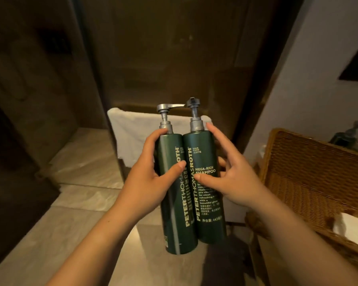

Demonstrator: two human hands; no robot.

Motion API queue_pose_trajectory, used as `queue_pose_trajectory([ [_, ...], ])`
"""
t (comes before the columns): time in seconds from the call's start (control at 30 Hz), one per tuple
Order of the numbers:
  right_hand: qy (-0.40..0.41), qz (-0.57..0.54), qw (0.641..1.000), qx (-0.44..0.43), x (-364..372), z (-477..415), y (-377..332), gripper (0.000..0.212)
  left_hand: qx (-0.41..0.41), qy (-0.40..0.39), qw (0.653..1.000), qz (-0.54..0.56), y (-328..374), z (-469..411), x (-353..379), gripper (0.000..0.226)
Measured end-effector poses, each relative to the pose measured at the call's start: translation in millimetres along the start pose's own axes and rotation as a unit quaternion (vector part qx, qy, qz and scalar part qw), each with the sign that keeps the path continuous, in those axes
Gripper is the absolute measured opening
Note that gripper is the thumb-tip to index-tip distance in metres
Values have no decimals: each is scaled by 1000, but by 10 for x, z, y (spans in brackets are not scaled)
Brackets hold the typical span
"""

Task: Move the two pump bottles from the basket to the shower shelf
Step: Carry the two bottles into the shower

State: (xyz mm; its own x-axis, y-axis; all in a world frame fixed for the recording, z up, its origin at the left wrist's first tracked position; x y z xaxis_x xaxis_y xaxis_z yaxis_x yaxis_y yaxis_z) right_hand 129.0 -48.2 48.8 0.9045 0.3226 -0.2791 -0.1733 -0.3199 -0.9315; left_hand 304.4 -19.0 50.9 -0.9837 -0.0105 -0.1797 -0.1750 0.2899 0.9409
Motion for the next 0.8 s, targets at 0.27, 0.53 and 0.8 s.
queue_pose_trajectory([
  [0.27, -110, -38, 993, 23, 1305, 18, 263, 88, -78, 116, 989, -41, -453, 886, -909, 63],
  [0.53, -222, -51, 973, 37, 2190, -25, 466, 87, -152, 199, 967, -53, -821, 1517, -1451, 64],
  [0.8, -295, -58, 953, 24, 2743, -654, 640, 87, -205, 274, 935, -94, -1205, 1492, -1945, 66],
])
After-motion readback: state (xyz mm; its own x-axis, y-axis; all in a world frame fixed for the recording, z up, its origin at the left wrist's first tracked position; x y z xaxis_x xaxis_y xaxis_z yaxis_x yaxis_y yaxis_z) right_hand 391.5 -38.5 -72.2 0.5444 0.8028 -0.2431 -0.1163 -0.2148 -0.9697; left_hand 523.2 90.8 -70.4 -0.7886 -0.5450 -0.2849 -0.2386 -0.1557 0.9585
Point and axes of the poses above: each hand's wrist, its own z-axis away from the middle knuckle, its own x-axis out of the palm, y = z × x, the point moved 4 cm from there along -z, towards the middle knuckle, and after that the axes turned 1 degree about z, right-handed, at the moved point
